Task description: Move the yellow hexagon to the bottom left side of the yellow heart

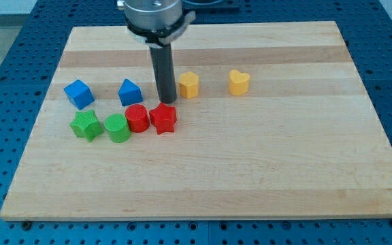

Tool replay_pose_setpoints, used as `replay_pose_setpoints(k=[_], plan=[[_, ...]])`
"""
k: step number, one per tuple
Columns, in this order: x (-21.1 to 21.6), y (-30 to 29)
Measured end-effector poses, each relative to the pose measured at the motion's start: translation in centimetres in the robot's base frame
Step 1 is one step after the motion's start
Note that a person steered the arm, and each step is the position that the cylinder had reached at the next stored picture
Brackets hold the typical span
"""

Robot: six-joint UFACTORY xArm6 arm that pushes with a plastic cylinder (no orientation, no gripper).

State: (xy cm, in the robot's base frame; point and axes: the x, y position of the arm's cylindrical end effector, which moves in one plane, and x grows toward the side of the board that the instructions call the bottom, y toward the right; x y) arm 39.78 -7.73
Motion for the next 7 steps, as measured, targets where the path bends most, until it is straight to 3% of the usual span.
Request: replay_pose_setpoints(k=[2, 4, 7], plan=[[-2.8, -0.7], [-2.7, 0.0], [-2.7, 5.3]])
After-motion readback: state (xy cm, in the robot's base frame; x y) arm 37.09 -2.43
